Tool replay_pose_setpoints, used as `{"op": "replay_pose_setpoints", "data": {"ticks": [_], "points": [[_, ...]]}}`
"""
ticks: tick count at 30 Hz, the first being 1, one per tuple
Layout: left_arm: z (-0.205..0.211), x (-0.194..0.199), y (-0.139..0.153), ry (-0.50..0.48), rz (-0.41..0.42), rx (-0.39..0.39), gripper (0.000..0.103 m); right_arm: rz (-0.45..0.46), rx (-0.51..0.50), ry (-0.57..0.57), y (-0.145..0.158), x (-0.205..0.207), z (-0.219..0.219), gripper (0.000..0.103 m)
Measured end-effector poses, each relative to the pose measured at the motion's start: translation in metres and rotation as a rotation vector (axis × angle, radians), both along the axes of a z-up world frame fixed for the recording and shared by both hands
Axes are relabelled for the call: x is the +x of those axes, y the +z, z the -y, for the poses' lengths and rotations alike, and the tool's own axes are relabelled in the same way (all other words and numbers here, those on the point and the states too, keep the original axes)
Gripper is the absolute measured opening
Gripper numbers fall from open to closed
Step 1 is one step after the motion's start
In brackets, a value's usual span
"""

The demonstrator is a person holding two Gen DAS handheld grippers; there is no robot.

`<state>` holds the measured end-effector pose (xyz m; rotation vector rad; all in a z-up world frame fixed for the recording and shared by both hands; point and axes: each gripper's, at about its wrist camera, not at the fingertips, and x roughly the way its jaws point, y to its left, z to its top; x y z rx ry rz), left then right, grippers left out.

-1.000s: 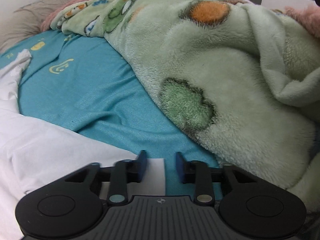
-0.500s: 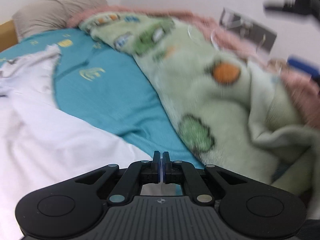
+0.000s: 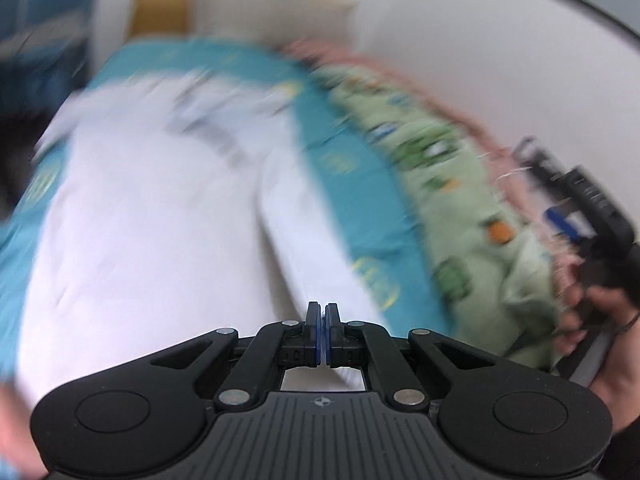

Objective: Fold clothes

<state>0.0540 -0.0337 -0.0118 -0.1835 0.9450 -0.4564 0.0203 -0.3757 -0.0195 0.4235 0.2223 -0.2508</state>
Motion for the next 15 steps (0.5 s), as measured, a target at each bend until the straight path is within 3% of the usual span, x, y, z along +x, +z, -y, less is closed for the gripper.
{"op": "replay_pose_setpoints", "data": {"ticks": [5, 7, 9, 11, 15], "points": [[-0.027, 0.004, -0.022, 0.043, -0.079, 0.037, 0.002, -0.114, -0.028, 0.131, -0.007, 0.019, -0.037, 0.087], [-0.031, 0.008, -0.025, 0.053, -0.081, 0.037, 0.010, -0.147, -0.054, 0.177, -0.011, 0.024, -0.054, 0.087], [-0.028, 0.017, -0.021, 0.053, -0.054, 0.025, 0.039, -0.164, -0.065, 0.218, -0.013, 0.027, -0.068, 0.087], [-0.020, 0.030, -0.019, 0.046, -0.026, 0.012, 0.055, -0.167, -0.067, 0.242, -0.014, 0.028, -0.078, 0.087], [-0.009, 0.062, -0.047, 0.075, -0.045, 0.077, 0.061, -0.192, -0.076, 0.272, -0.022, 0.037, -0.089, 0.087]]}}
